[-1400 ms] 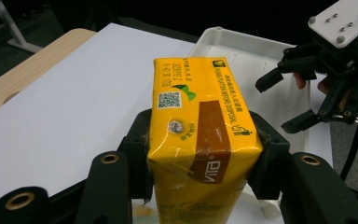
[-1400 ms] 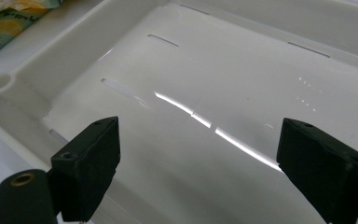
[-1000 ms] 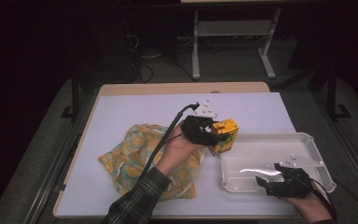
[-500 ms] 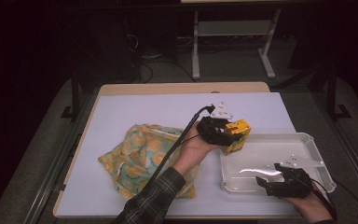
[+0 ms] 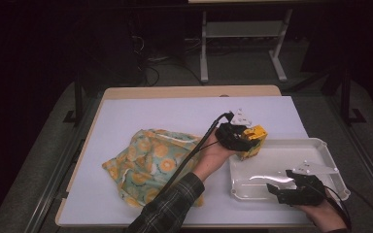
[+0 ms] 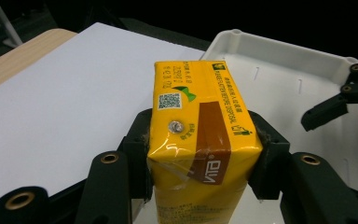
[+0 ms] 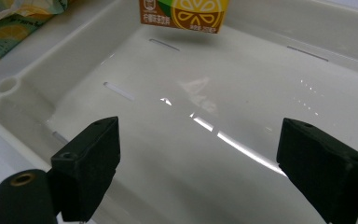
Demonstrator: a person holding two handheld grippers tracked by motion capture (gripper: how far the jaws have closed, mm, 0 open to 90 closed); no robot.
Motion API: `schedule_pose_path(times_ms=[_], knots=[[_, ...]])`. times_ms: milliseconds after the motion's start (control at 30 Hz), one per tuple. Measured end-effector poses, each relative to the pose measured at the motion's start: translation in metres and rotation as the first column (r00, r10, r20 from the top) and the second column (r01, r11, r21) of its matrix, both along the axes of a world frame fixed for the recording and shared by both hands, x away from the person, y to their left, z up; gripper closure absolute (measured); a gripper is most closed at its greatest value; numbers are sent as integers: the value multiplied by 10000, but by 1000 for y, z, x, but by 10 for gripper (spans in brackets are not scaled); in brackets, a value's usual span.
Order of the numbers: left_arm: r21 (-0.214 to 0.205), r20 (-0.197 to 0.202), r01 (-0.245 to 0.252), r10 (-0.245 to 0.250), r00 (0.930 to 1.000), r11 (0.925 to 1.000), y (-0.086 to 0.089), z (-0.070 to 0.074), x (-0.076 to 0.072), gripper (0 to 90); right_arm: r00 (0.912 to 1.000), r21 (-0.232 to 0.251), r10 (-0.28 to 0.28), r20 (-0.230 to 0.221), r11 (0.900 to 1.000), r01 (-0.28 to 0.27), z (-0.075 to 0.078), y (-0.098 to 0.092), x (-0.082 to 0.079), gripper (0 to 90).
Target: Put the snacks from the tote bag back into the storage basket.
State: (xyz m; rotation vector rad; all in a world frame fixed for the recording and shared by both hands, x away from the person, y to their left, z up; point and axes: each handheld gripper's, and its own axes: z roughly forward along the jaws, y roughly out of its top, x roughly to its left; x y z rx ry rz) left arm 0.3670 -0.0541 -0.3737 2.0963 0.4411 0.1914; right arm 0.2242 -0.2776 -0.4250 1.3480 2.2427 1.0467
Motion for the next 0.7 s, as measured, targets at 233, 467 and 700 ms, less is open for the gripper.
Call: schedule_pose_path(times_ms=[233,467,700], knots=[[-64,-35,-278,278,9996,9996,-8,-10,7,512,10000,50,1,-1,10000,-1,0,-1,0,130],[-77,-120,-229,228,9997,9997,-13,-18,12,511,10000,58,-21,-6,10000,21,-1,-2,0,130],[105,-101,-26,27,9999,9999,-13,-20,12,509,10000,57,0,2,10000,0,-1,-2,1,130]])
